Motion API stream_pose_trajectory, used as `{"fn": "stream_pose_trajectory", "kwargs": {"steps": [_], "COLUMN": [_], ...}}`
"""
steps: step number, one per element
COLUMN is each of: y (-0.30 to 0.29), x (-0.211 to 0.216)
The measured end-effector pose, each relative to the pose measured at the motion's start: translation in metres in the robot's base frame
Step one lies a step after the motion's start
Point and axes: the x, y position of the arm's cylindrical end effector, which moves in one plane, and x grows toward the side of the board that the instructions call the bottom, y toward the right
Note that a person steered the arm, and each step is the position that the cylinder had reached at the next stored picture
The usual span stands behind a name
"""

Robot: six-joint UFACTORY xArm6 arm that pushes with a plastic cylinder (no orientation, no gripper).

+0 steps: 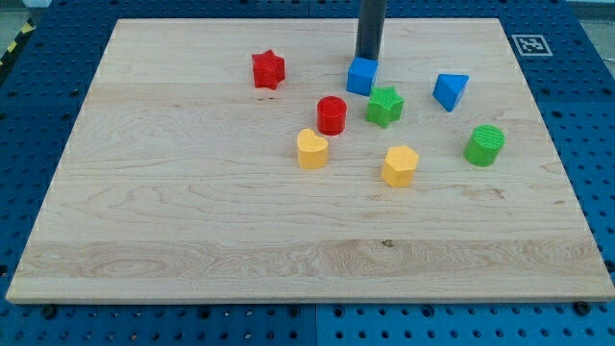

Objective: Point your arm to the right side of the blue cube

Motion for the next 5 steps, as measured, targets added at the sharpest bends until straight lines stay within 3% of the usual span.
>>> {"fn": "stream_pose_trajectory", "kwargs": {"steps": [2,5], "y": [0.062,0.060], "x": [0.036,0.055]}}
